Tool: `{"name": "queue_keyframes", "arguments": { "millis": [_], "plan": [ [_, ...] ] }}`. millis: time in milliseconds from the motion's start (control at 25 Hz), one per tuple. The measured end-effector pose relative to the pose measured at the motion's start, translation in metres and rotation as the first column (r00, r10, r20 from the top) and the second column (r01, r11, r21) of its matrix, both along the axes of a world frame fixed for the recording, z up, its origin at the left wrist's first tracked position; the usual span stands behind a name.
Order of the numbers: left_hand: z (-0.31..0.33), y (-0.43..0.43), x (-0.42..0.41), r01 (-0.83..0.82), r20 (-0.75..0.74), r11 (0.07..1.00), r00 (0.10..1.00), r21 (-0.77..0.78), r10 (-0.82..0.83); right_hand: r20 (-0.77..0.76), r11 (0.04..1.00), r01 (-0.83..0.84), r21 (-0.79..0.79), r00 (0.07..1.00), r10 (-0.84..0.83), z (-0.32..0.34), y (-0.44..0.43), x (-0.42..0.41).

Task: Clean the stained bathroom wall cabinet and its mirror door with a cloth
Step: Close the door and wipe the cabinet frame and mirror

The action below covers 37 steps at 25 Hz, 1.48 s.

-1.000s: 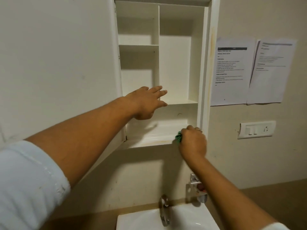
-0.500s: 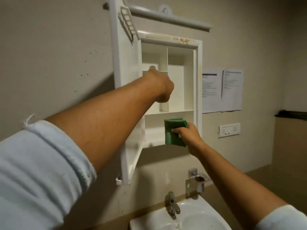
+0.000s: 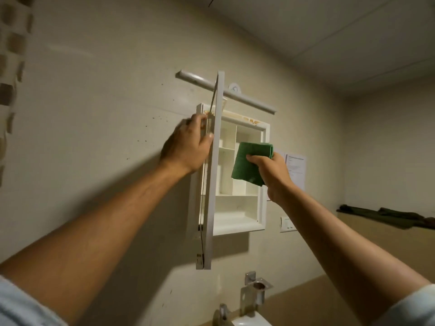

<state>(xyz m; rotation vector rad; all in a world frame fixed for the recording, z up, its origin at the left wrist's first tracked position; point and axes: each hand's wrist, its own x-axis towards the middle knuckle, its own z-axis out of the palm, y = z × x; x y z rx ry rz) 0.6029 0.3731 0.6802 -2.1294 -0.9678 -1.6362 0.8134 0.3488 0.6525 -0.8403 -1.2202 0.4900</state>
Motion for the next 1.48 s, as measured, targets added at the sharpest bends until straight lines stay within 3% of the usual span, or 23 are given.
{"name": "queue_keyframes", "arguments": {
  "millis": [80,200,360,480,600,720,800,960,1080,1240,1400,1480],
  "plan": [
    [-0.015,0.013,0.007,0.247,0.087,0.955,0.968,-0.163,-0.235,0.039,1.000,-0.006,0.030,0.999,0.005,0.003,-0.009,-0.011],
    [-0.025,0.021,0.023,0.420,0.206,0.895,0.898,-0.147,-0.388,0.051,0.998,0.022,0.052,0.998,-0.025,0.010,-0.013,-0.011],
    [-0.032,0.041,0.067,0.493,0.061,0.844,0.869,-0.212,-0.492,0.005,0.990,0.118,0.080,0.993,-0.119,0.017,-0.003,0.019],
    [-0.030,0.059,0.103,0.297,-0.166,0.922,0.925,-0.249,-0.342,0.002,0.957,0.283,0.062,0.959,-0.283,0.019,0.017,0.059],
    [-0.035,0.083,0.132,0.055,-0.393,0.996,0.916,-0.072,-0.079,0.071,0.880,0.474,0.033,0.877,-0.475,0.020,0.042,0.101],
    [-0.040,0.121,0.149,-0.048,-0.471,0.998,0.880,0.051,0.066,0.094,0.783,0.616,0.090,0.777,-0.622,0.025,0.067,0.136],
    [-0.042,0.151,0.158,-0.121,-0.485,0.985,0.859,0.125,0.167,0.056,0.754,0.635,0.164,0.758,-0.650,0.029,0.087,0.151],
    [-0.040,0.202,0.166,-0.255,-0.512,0.947,0.797,0.194,0.320,0.012,0.847,0.482,0.222,0.868,-0.497,0.030,0.137,0.169],
    [-0.036,0.226,0.157,-0.297,-0.497,0.928,0.784,0.225,0.371,-0.052,0.940,0.308,0.148,0.951,-0.304,0.031,0.170,0.171],
    [-0.030,0.241,0.137,-0.345,-0.455,0.909,0.787,0.236,0.417,-0.122,0.989,0.138,0.047,0.984,-0.132,0.024,0.187,0.142],
    [-0.031,0.240,0.120,-0.203,-0.332,0.970,0.913,0.133,0.236,-0.202,0.999,0.044,0.009,0.979,-0.041,0.004,0.184,0.108],
    [-0.033,0.233,0.111,0.045,-0.170,0.997,0.984,-0.062,-0.055,-0.195,0.999,0.020,-0.031,0.980,-0.026,-0.005,0.180,0.088]
  ]
}}
